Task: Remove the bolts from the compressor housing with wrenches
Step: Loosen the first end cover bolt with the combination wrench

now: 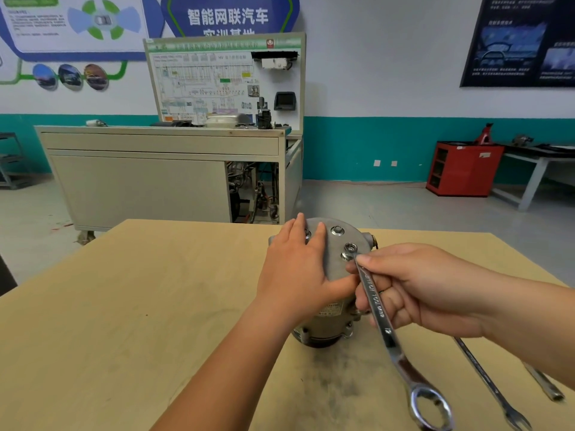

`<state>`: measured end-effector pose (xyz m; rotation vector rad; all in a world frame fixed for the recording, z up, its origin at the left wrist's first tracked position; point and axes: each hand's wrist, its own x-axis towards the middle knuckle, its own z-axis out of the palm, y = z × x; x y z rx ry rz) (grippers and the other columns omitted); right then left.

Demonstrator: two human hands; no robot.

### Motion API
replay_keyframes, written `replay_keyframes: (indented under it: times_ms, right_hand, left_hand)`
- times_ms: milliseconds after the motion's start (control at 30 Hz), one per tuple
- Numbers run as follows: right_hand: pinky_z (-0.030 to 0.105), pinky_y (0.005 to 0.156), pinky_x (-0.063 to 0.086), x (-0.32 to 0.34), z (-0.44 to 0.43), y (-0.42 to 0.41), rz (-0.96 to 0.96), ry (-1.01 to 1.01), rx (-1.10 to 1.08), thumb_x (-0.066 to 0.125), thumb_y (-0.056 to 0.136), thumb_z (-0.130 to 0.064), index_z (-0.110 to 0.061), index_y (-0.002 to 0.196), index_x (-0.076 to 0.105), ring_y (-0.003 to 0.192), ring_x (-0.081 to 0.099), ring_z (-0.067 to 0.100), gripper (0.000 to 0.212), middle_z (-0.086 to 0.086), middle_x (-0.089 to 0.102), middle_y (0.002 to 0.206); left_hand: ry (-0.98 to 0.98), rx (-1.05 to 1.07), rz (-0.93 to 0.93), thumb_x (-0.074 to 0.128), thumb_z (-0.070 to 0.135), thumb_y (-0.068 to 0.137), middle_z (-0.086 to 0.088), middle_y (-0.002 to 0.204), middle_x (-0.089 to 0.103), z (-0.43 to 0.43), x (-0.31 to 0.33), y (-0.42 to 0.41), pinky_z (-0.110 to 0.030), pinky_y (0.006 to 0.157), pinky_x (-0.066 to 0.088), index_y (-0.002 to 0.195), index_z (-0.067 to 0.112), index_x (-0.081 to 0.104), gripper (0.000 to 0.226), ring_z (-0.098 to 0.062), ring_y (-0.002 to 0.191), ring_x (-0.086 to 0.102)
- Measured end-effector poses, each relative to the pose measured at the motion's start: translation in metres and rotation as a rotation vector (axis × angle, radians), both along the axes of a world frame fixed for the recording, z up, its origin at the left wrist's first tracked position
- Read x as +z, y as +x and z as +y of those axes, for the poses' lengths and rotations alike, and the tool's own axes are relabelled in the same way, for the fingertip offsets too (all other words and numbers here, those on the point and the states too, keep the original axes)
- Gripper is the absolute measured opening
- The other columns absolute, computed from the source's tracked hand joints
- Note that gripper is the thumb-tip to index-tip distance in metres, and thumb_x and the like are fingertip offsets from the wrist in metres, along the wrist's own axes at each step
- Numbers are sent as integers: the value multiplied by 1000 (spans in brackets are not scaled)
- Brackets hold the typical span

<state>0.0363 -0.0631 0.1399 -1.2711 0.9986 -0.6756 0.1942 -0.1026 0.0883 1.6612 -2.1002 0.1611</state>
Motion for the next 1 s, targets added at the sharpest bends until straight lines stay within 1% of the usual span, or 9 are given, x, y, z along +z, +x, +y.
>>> replay_keyframes:
  times_ms: [233,333,500,567,700,767,867,933,1000]
  right_hand:
    - [21,38,48,7,-10,-13,221,-48,113,39,98,-27,-5,97,53,33,51,10,26,8,62,53]
    - [22,42,48,12,-14,-21,376,-83,180,39,97,-33,-9,94,56,35,49,9,29,5,62,54]
    - [20,48,46,34,-27,-28,798,-218,257,40,97,-37,-14,89,59,42,54,10,31,-2,60,52]
    - [18,51,45,44,-37,-30,1018,-338,248,43,95,-41,-17,89,61,45,52,6,31,-7,58,51]
    - [22,60,41,55,-59,-31,1345,-675,167,48,81,-62,-25,84,61,64,53,6,40,-8,61,72]
    - [25,64,42,58,-67,-30,1372,-771,147,42,68,-74,-26,85,60,75,53,10,54,-5,59,82]
    - [35,83,48,56,-74,-32,1334,-917,186,29,50,-84,-29,89,59,90,55,14,75,-5,60,93]
    - [38,82,48,53,-78,-36,1331,-979,205,25,50,-85,-29,87,58,87,55,14,75,-5,60,90]
    - [36,74,47,51,-81,-38,1313,-993,208,25,52,-85,-27,80,56,79,54,15,72,-2,58,82]
  left_hand:
    - [-18,3,-14,6,82,53,-13,160,10,-1,0,0,-35,117,11,152,20,21,118,-25,146,9]
    - [-12,2,-13,18,85,61,-11,160,10,-2,-1,0,-35,117,12,152,20,21,111,-24,146,9]
    - [-9,1,-8,24,78,65,-11,160,10,-3,-2,0,-35,117,12,152,21,21,104,-24,146,9]
    - [-4,4,-7,25,78,66,-11,160,10,-3,-3,1,-34,117,11,152,21,20,103,-24,146,9]
    - [0,9,-18,24,79,66,-11,160,10,-4,-3,4,-34,117,11,152,22,19,103,-25,146,9]
    - [-2,3,-19,24,79,66,-11,160,10,-4,-3,3,-35,117,11,152,21,20,104,-25,146,9]
    - [7,-5,-11,24,79,65,-11,160,9,-4,-3,2,-36,117,11,152,22,20,104,-25,146,8]
    - [9,-4,-18,25,79,66,-11,160,9,-5,-3,3,-36,117,11,152,22,20,104,-25,146,8]
    - [8,-10,-28,28,80,69,-11,160,9,-5,-4,3,-37,117,12,152,22,19,102,-25,146,8]
